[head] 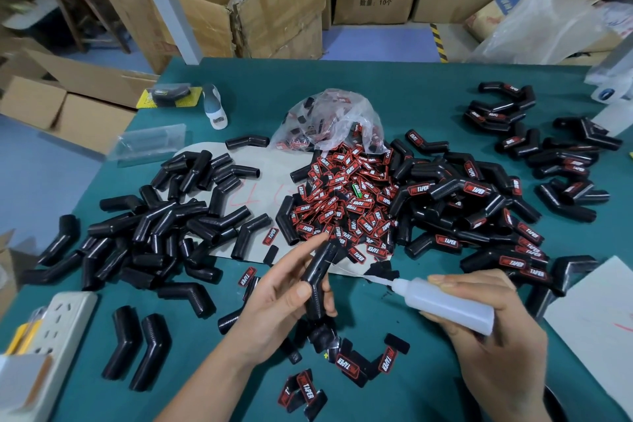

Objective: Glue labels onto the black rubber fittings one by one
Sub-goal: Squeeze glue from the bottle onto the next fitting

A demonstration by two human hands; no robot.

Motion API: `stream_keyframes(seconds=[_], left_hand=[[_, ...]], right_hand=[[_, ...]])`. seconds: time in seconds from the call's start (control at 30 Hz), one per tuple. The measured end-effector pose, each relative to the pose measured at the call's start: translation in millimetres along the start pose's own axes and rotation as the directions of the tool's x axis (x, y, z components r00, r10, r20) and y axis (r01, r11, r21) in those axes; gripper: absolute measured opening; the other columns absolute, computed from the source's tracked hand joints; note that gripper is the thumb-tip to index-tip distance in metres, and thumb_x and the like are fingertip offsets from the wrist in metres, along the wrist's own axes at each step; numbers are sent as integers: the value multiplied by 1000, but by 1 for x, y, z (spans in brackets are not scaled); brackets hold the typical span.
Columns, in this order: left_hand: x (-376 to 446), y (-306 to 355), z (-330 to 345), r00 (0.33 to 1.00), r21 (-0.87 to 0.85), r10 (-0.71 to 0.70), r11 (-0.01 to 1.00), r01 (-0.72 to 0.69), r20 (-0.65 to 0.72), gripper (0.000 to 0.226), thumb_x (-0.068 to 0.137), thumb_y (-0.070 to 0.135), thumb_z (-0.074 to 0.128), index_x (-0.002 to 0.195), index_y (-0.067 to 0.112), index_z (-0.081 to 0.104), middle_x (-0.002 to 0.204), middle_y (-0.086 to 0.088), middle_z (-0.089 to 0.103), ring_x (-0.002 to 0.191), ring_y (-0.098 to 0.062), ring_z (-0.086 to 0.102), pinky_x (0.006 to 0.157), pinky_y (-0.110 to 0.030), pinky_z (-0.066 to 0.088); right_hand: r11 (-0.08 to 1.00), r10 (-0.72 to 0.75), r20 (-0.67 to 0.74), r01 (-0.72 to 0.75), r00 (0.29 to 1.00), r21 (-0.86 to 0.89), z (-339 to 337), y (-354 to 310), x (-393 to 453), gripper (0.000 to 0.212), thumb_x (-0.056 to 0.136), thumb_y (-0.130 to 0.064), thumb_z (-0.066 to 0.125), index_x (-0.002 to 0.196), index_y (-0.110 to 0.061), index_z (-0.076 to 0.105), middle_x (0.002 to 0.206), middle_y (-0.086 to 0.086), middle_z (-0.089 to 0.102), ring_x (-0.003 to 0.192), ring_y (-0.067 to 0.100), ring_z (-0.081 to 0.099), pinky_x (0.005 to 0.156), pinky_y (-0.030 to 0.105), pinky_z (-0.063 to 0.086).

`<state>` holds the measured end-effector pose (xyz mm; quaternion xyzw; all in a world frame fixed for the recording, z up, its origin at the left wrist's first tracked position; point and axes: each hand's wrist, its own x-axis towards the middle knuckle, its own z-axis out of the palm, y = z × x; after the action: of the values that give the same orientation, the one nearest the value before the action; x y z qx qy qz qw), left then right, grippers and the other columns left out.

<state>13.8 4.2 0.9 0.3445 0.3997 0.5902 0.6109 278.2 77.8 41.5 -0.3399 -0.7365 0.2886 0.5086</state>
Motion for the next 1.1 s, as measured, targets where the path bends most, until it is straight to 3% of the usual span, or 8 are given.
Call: stream_keyframes(seconds=[0.13,0.3,0.5,0.63,0.83,0.97,1.1], left_hand=[[0,0,-1,1000,-1,-1,1000,1,1,71,98,31,75,160,18,42,99,-11,63,87,-28,67,84,-40,57],[0,-1,-1,1000,-6,-3,1000,3,0,71,98,31,75,159,18,43,99,-11,63,87,-28,67,84,-40,57],[0,0,-1,1000,-15,1,1000,-1,10,70,99,30,73,160,18,41,101,-10,64,88,-27,68,84,-40,57],[0,-1,-1,1000,-29,-3,1000,3,5,71,99,31,74,160,17,41,101,-11,64,88,-28,67,85,-41,57],[0,-1,-1,1000,-35,2,999,-2,11,71,100,30,73,161,15,40,102,-13,63,88,-29,66,86,-43,56],[1,-1,-1,1000,-44,6,999,-6,7,71,100,31,73,161,15,40,103,-12,62,88,-29,66,85,-42,56],[1,-3,-1,1000,-57,16,998,-15,17,70,101,29,71,161,12,39,103,-13,62,88,-30,65,86,-42,56]], right_hand=[[999,21,-33,-22,999,-26,-1,1,0,27,82,-23,77,104,-20,63,111,-10,73,101,27,68,76,48,54],[1000,8,-4,-9,1000,-3,0,1,0,28,83,-29,78,106,-21,63,115,-19,70,102,24,68,78,44,55],[999,31,-31,-31,999,-23,-2,2,0,29,80,-24,78,105,-21,63,115,-16,71,101,25,68,78,42,54],[999,25,-2,-25,1000,26,-1,0,1,28,89,-36,78,106,-20,63,114,-17,71,103,21,68,83,36,54],[998,63,-29,-63,998,-6,-1,-1,2,28,93,-43,74,105,-21,63,115,-16,71,102,24,68,80,37,54],[999,46,-13,-45,999,26,1,-2,2,27,91,-40,76,104,-20,63,113,-17,71,102,22,69,80,39,54],[999,40,-43,-41,998,-13,-2,1,2,27,83,-25,77,105,-21,63,115,-15,71,102,22,68,80,38,53]])
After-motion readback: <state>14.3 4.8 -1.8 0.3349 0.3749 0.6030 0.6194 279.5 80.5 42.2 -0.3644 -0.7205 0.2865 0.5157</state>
